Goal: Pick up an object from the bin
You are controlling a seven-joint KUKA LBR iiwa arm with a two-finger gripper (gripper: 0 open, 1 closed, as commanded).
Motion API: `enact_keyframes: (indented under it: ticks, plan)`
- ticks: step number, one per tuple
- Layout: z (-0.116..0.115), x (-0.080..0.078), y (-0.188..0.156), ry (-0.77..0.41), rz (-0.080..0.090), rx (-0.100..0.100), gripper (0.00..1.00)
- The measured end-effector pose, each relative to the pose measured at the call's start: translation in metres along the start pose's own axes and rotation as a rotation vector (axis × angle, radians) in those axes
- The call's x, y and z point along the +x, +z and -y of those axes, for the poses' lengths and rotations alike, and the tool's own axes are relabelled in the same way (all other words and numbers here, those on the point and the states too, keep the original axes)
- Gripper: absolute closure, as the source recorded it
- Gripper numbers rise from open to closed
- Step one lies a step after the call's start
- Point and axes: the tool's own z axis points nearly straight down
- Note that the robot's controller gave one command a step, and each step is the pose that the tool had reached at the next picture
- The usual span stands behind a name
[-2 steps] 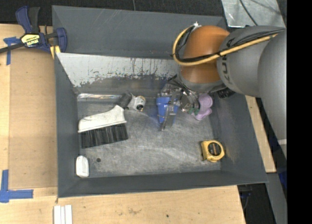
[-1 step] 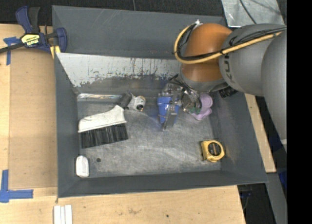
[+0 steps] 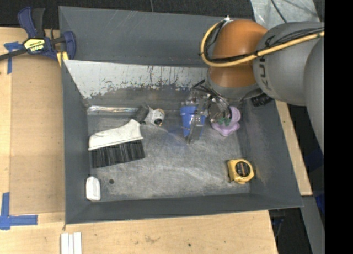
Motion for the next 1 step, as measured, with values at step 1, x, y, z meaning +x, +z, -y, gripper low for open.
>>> enact_keyframes:
  ticks: [1]
  plan:
    - [-0.0001,-0.0017,-0.0193,-0.001,0.006,0.0,1.0]
